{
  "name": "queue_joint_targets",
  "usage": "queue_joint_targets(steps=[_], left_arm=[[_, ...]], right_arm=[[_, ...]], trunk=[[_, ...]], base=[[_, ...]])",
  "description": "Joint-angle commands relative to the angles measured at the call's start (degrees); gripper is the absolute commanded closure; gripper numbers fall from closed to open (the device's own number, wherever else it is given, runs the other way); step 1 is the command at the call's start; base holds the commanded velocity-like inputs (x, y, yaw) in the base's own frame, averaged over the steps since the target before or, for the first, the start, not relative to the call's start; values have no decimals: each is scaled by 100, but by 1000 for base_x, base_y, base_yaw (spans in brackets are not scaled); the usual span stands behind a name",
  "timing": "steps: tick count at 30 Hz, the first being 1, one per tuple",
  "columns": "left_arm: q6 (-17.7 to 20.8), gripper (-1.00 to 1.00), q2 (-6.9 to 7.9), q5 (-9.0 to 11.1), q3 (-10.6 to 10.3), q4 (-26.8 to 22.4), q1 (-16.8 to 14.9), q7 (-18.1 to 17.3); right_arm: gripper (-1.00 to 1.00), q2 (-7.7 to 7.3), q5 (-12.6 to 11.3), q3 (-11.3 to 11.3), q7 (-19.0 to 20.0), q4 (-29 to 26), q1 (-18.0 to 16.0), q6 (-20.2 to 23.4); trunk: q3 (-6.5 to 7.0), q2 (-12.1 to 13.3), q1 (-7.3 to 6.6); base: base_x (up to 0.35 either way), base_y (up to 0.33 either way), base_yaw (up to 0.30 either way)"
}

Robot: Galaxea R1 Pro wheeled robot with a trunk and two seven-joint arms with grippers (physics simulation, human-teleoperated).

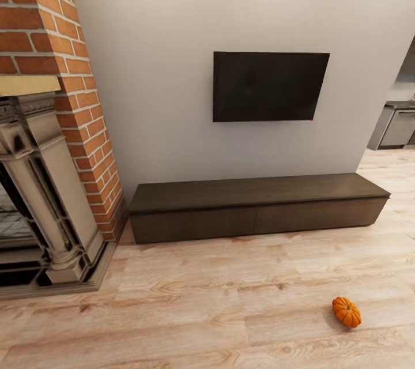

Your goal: Place each of the two pumpkins and all three candles from the living room inside a cabinet in the living room (use any cabinet), then make sure every cabinet is closed, and position the cauldron so it is next to a table in the living room.

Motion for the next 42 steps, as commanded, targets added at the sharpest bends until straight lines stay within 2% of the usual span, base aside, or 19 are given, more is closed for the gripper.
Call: queue_joint_targets(steps=[1, 34, 42], left_arm=[[-14, -100, -1, 3, 8, -1, -1, -5], [-14, -100, 12, -5, 4, -1, -1, 0], [44, -100, 15, -8, -13, -250, -22, -3]], right_arm=[[-100, 3, -1, 4, -22, 2, -3, -16], [-100, 0, 22, 7, 140, 15, -3, -65], [-100, 4, -3, -4, 127, -20, -3, -6]], trunk=[[-5, -3, 0], [-17, -3, 0], [-17, -3, 0]], base=[[0, 0, 0], [0, 0, 4], [0, 0, 0]])
